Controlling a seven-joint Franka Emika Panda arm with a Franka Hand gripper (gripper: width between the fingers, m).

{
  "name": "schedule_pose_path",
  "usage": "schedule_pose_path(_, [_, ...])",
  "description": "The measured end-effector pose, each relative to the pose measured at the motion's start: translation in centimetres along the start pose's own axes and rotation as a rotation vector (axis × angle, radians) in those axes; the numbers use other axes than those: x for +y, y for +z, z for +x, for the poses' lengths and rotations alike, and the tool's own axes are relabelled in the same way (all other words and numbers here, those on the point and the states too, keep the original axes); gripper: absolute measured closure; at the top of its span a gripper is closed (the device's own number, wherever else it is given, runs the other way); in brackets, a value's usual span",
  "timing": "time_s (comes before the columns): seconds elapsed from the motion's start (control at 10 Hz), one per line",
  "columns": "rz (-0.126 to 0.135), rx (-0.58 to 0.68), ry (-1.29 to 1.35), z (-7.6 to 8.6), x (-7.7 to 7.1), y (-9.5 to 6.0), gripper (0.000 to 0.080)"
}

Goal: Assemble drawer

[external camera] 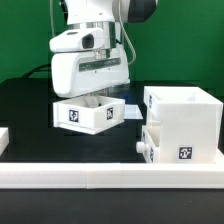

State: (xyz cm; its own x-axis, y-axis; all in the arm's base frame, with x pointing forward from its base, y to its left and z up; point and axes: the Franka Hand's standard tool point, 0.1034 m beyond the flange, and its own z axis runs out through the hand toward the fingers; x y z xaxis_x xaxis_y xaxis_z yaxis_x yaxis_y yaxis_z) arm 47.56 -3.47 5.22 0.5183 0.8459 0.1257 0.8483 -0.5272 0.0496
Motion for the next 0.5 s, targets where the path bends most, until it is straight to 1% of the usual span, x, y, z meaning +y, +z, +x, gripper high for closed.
schedule_pose_path(0.1, [0.000,-0.006,-0.087,0.12,0.24,-0.12,0.0757])
schedule_pose_path(0.2, [-0.008,-0.006,-0.158,0.21,0.35,-0.21,0.0757])
schedule_pose_path(0.5, [-0.006,-0.015,-0.365,-0.02,0.31,-0.06,0.0757])
